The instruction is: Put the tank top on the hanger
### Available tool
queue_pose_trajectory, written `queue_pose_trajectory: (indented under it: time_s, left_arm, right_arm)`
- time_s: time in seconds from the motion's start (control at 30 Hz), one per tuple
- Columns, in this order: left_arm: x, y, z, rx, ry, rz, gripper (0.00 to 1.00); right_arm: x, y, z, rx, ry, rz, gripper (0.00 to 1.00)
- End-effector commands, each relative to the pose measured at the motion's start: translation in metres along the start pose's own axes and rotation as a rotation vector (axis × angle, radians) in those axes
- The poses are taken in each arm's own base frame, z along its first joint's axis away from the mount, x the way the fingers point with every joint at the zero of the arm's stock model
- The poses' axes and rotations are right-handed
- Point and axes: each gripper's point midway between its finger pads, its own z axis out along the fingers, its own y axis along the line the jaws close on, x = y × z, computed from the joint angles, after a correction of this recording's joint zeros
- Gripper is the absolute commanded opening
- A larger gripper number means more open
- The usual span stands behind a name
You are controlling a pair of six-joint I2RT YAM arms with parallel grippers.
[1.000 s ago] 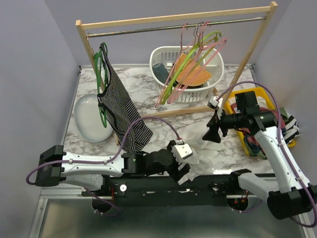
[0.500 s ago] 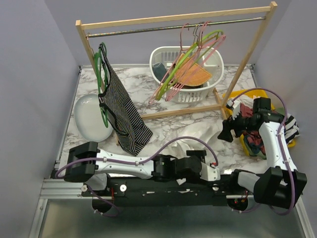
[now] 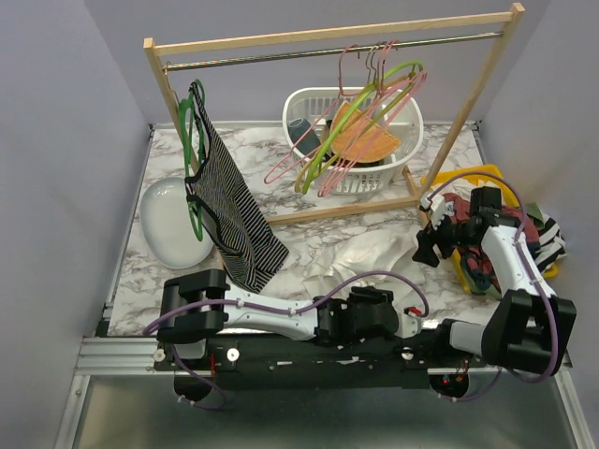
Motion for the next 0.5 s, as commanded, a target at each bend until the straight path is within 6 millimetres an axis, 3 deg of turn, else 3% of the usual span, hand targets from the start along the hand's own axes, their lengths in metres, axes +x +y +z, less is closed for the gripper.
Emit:
queue_pose_trajectory:
  time_s: [0.0, 0.23, 0.4, 0.47]
  left_arm:
    - [-0.009, 0.021, -0.006, -0.084, -0.023, -0.075, 0.45]
    - [-0.010, 0.019, -0.013, -0.046, -0.054, -0.134, 0.20]
    - [-0.014, 0.029, -0.024, -0.052, -0.092, -0.218, 0.15]
    - [-0.016, 0.034, -0.029, -0.053, -0.111, -0.249, 0.11]
  right_arm:
    - [-0.008, -0.030, 0.010, 0.017, -0.009, 0.003, 0.73]
    - [-0.009, -0.029, 0.021, -0.028, -0.028, 0.046, 0.65]
    - [-0.012, -0.025, 0.033, -0.068, -0.015, 0.078, 0.55]
    - [-0.012, -0.024, 0.037, -0.083, -0.005, 0.088, 0.46]
